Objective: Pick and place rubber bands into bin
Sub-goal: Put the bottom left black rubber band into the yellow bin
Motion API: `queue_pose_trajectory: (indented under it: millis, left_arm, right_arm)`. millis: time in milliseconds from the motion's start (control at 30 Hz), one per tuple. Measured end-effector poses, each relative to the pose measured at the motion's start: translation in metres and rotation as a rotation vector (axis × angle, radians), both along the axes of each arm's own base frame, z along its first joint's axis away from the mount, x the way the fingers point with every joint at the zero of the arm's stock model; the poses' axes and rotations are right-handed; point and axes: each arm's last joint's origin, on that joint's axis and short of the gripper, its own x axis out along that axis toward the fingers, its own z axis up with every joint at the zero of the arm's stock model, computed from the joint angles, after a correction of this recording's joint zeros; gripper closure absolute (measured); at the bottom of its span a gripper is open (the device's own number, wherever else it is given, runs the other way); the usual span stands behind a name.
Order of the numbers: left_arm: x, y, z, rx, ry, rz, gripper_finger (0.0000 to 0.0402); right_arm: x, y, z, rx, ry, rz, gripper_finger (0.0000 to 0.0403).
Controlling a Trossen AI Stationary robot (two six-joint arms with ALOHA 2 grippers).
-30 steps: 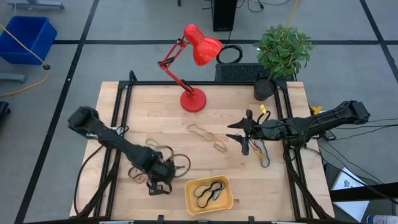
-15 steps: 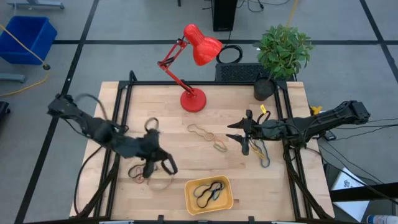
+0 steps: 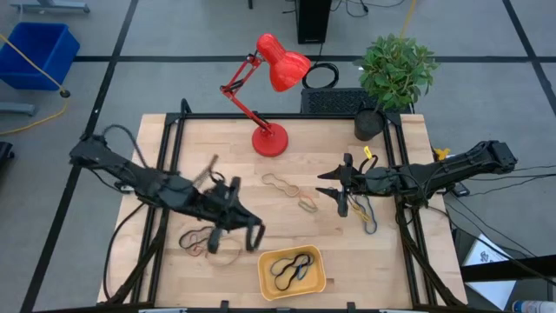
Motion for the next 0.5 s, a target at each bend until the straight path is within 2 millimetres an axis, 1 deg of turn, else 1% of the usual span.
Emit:
queue_pose_trajectory:
  millis: [133,300,400,500]
  left_arm:
    - [0.028,-0.011,-0.030,0.031,0.090,-0.019,0.0397]
    - [0.062,-0.029,-0.063,0.018,0.087,-0.090,0.0393]
    - [0.079,-0.037,-0.086,0.014,0.106,-0.115,0.0397]
    - [0.091,-0.043,-0.109,-0.020,0.164,-0.104,0.0391]
  right_arm:
    - [0.000,0.000,0.000,0.000,0.000,0.000,0.0232]
    - [0.000,0.000,0.000,0.000,0.001,0.001,0.0233]
    - [0.000,0.001,0.000,0.009,0.002,0.028,0.0232]
    - [0.000,0.003,0.000,0.029,0.007,0.090,0.0232]
